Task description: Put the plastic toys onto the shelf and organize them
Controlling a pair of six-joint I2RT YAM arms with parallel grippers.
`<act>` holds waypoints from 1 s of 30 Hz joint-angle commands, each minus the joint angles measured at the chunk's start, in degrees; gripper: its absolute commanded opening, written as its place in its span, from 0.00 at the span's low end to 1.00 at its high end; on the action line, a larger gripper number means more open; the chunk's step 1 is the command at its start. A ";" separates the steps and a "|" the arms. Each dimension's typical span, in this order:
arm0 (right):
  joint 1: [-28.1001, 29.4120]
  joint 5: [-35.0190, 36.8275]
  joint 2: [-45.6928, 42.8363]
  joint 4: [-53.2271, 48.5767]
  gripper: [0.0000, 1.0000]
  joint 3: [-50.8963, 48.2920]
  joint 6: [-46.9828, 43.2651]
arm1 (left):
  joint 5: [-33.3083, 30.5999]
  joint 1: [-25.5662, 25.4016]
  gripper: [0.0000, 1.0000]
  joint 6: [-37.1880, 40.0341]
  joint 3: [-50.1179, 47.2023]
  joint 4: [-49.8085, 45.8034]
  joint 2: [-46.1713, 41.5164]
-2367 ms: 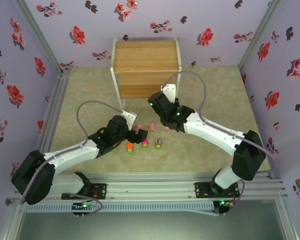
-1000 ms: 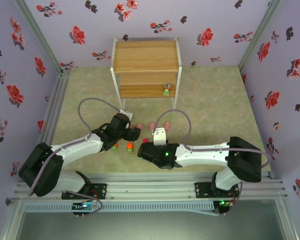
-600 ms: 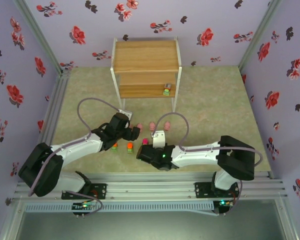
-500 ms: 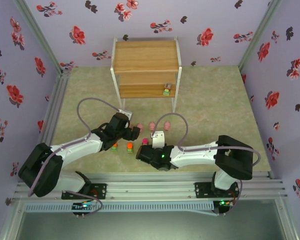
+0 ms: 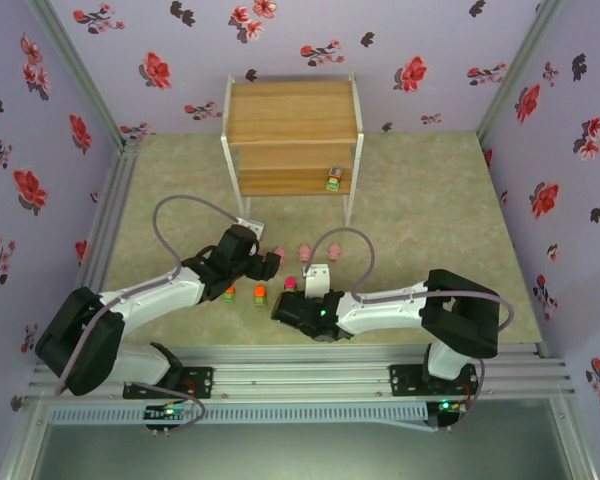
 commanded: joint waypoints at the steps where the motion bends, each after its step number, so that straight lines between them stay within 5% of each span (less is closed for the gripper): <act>1: -0.24 2.34 1.01 -2.42 0.16 0.23 2.91 | 0.26 0.38 0.90 -0.44 -0.02 0.70 -1.08; 30: -2.85 1.21 5.27 -1.07 0.18 2.53 2.40 | 1.23 0.39 0.90 -0.64 0.36 1.06 0.43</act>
